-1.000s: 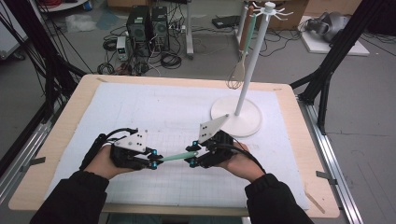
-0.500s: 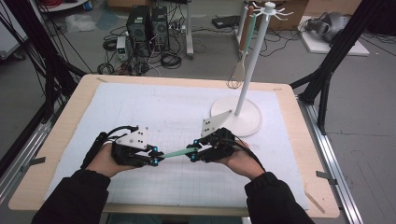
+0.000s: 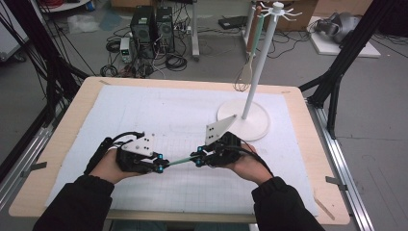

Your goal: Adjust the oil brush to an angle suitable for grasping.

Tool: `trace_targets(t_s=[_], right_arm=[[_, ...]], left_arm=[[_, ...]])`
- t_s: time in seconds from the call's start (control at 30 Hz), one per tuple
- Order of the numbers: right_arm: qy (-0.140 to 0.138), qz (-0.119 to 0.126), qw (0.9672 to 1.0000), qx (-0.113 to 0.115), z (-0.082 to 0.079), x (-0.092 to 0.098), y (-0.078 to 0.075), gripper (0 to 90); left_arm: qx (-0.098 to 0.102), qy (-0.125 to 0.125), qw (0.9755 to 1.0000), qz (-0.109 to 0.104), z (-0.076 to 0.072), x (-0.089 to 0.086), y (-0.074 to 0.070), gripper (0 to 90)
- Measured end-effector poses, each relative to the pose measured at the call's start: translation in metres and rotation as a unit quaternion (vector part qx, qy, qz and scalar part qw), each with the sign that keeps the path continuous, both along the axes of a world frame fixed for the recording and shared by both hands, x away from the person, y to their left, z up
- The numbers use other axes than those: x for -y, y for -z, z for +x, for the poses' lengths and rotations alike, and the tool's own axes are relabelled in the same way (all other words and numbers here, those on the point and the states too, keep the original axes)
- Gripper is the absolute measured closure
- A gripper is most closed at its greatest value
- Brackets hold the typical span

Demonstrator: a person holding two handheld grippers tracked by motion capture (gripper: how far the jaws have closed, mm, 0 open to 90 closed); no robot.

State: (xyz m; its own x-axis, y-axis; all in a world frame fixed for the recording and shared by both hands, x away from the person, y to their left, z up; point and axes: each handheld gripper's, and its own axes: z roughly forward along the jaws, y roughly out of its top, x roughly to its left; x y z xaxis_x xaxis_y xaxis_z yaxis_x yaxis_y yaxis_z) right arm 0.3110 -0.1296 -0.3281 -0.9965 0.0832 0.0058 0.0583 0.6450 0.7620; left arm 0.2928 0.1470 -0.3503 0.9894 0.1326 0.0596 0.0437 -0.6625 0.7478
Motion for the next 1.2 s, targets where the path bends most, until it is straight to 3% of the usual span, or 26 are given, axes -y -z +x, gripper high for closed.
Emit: trace_targets(t_s=[0.2,0.27,0.43,0.53,0.63,0.83,0.97,1.07,1.13,1.2], right_arm=[[-0.013,0.011,0.9998,-0.006,-0.002,0.002,-0.003,83.2],[-0.023,0.012,0.9997,0.001,-0.005,0.000,-0.005,83.6],[-0.030,-0.002,0.9995,0.010,-0.007,-0.004,-0.010,83.8],[-0.030,0.005,0.9994,0.014,-0.008,-0.005,-0.013,83.8],[-0.035,0.006,0.9993,0.015,-0.008,-0.005,-0.015,83.8],[-0.033,0.018,0.9991,0.018,-0.008,-0.006,-0.020,83.7],[-0.035,0.024,0.9989,0.020,-0.009,-0.007,-0.024,83.7],[-0.030,0.030,0.9989,0.017,-0.009,-0.008,-0.024,83.1],[-0.024,0.038,0.9989,0.014,-0.008,-0.006,-0.023,80.9],[-0.015,0.050,0.9986,0.012,-0.007,-0.004,-0.022,72.5]], left_arm=[[-0.005,0.004,1.0000,-0.001,-0.001,0.000,-0.001,83.2],[-0.014,0.007,0.9999,0.002,0.000,0.000,-0.001,81.4],[-0.011,0.009,0.9999,0.007,0.000,0.005,0.000,81.1],[-0.013,0.012,0.9998,0.010,0.000,0.007,0.001,80.4],[-0.016,0.010,0.9997,0.013,0.000,0.009,0.003,72.6],[-0.013,0.014,0.9997,0.015,0.001,0.014,0.003,73.9],[-0.006,0.020,0.9997,0.012,-0.001,0.017,0.003,83.2],[-0.002,0.021,0.9997,0.013,-0.001,0.016,0.002,84.3],[0.002,0.013,0.9999,0.007,-0.001,0.015,0.001,84.5],[0.001,0.010,0.9999,-0.007,0.000,0.013,-0.002,84.5]])
